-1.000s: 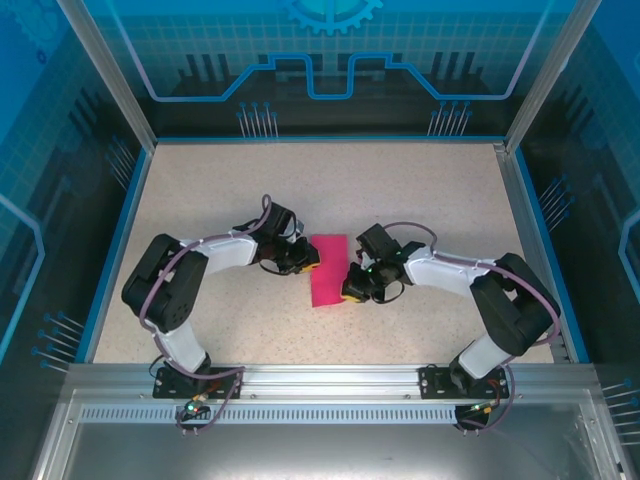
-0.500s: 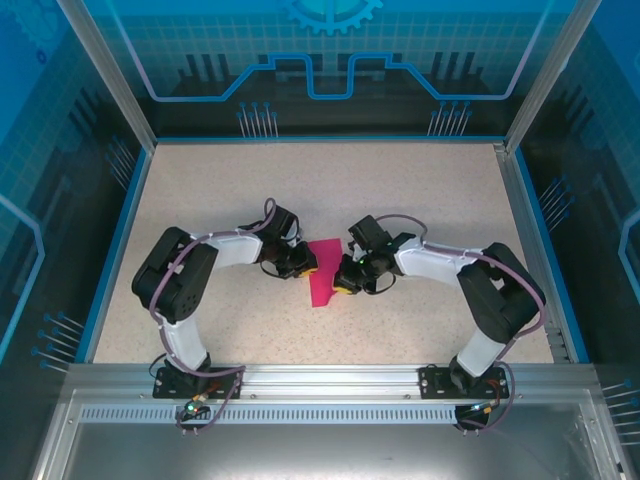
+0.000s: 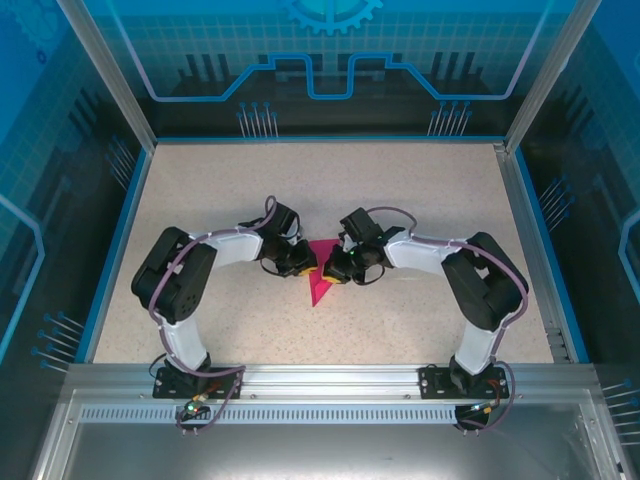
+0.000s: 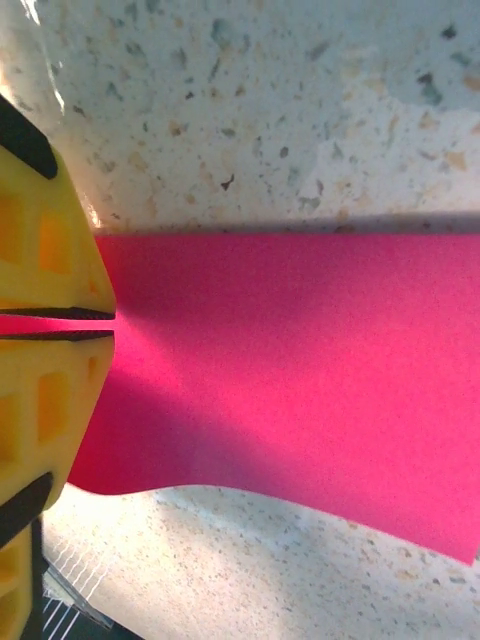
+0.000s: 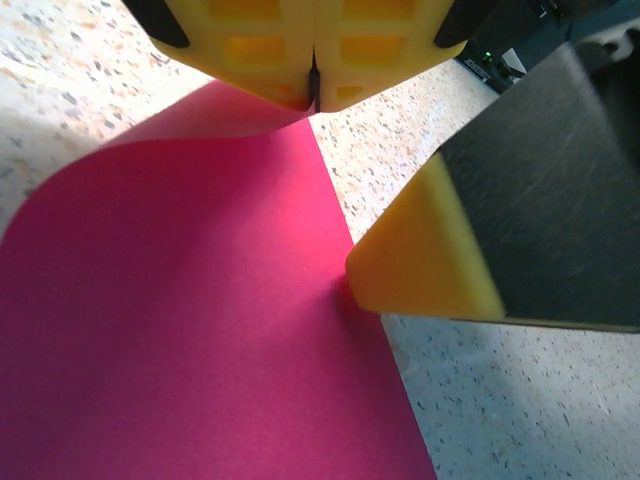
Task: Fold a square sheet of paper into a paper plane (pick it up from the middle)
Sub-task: Third fold the triangle at the center of the table.
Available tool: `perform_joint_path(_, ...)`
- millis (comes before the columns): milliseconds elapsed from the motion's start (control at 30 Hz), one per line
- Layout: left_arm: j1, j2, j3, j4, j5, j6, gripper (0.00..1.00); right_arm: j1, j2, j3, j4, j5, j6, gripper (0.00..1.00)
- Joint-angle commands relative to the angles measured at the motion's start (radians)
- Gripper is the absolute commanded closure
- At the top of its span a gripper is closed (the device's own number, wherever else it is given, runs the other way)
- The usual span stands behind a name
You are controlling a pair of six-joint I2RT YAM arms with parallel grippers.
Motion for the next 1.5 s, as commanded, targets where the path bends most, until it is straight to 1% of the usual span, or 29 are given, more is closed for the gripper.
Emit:
perform_joint_path(0,-0.001,-0.074,0.020,-0.039,-0.038,0.014,0.86,0.007,0.035,0.034,0.005,-0.022,-0.012,0.99)
perform_joint_path(100,-0.001,-0.095,0.006,-0.050,-0.051,0.010,0.86,0.007,0.050,0.043,-0.001,-0.020,-0.018,0.99)
perform_joint_path(467,-0.001,-0.181,-0.098,-0.067,-0.045,-0.002,0.87,0.022,0.098,0.077,-0.019,-0.051,-0.069,0.99)
perform_joint_path(767,-0.002,-0.254,-0.180,-0.074,-0.033,-0.015,0.87,0.025,0.117,0.091,-0.022,-0.037,-0.073,0.99)
perform_joint_path(1133,-0.004,-0.271,-0.228,-0.028,0.013,-0.047,0.87,0.025,0.118,0.071,0.010,-0.005,-0.040,0.99)
perform_joint_path(1467,-0.016,-0.268,-0.238,0.001,0.049,-0.058,0.87,0.024,0.128,0.071,0.019,-0.002,-0.029,0.99)
